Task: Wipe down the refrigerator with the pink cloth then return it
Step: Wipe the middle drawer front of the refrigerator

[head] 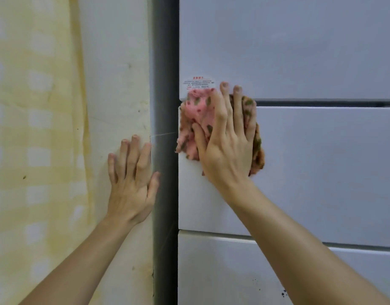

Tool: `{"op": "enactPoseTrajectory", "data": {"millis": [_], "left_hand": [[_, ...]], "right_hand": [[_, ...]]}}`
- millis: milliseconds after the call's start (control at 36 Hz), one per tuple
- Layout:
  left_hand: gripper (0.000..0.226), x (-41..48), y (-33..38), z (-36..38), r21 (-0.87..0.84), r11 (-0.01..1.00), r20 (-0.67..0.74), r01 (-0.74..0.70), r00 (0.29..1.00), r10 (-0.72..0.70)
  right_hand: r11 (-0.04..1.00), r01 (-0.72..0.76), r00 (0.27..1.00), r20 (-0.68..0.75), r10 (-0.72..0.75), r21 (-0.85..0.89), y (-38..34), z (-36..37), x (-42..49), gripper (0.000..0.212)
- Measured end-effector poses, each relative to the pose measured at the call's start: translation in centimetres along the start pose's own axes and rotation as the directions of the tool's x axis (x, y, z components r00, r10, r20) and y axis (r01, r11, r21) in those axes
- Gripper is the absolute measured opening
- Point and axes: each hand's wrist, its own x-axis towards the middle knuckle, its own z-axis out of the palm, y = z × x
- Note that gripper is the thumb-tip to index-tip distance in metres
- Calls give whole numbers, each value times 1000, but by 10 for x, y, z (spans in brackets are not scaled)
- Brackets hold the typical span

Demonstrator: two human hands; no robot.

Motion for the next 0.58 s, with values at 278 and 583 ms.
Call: {"op": "enactPoseTrajectory", "data": {"millis": [278,583], "left_hand": [[67,1,-5,-3,20,999,73,43,996,-44],[65,-2,-4,-1,-22,997,55,70,996,-68]], "right_hand": [[907,418,865,284,-414,49,-1,-19,-109,56],[966,255,961,106,-257,35,3,-6,-40,48]]}}
